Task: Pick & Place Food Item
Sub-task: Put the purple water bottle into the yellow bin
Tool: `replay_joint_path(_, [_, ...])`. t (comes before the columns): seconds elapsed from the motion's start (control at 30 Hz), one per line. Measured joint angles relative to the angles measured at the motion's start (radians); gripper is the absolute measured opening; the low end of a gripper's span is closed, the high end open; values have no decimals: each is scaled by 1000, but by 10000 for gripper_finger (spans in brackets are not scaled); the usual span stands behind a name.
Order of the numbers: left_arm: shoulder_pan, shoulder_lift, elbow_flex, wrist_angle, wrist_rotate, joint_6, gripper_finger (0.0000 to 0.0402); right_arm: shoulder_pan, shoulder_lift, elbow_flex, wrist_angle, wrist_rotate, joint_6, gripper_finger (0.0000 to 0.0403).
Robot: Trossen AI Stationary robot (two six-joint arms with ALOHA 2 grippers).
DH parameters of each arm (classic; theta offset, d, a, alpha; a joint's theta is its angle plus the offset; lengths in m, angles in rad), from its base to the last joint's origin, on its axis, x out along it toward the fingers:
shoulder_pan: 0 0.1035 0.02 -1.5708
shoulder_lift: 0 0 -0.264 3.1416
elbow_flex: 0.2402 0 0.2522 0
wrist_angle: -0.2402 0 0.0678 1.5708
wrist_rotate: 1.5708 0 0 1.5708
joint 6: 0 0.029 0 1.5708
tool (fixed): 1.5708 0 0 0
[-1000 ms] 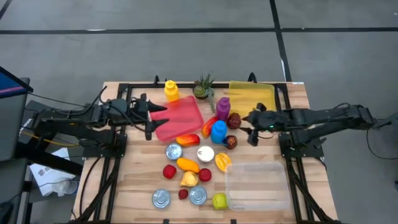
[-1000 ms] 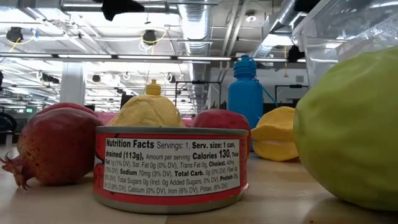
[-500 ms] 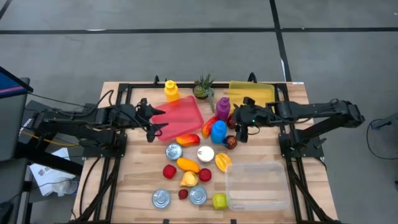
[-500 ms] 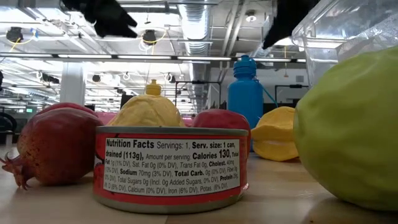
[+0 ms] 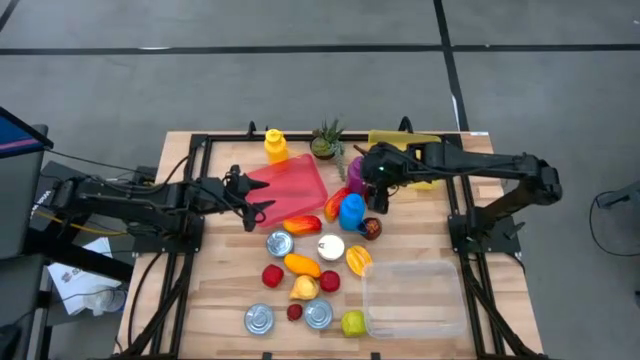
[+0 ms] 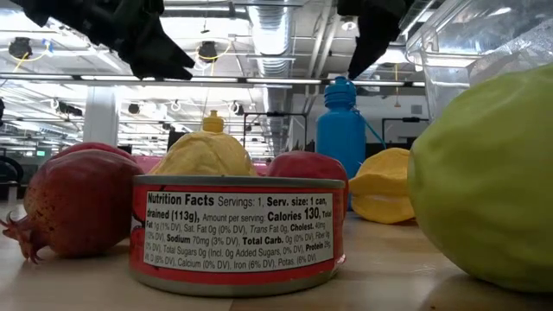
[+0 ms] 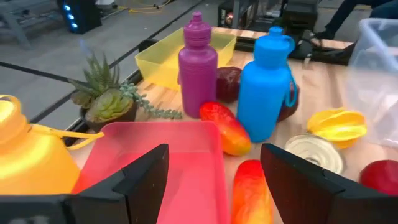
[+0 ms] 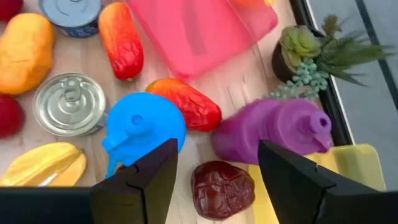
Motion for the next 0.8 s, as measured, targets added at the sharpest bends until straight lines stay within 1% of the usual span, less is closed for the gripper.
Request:
replay_joint_path(0.13, [6,0,-18,0,-45,25,250,-14,0,19,-1,-2,-32,214])
replay_joint_path(0.2, [19,0,-26,1,-47,27,250,-37,0,30,0,-3,-48,214])
replay_joint_path(0.37, [48,0,-42,6,-50,25,250,-137,20,35,22,-6,-108,214])
replay_joint_path(0.47, [51,0,-42,9,-40,23,250,-209,54,35,23,-53,-140,214])
replay_joint_path(0.57, [51,0,-42,9,-34,23,250,-271,100,66,-5,-104,-161,214])
replay_joint_path(0.7, [51,0,-42,9,-34,23,250,-312,157,136,-45,-110,-192,214])
replay_joint_path(0.8, [51,0,-42,7,-34,25,250,-321,197,202,-77,-124,-210,214])
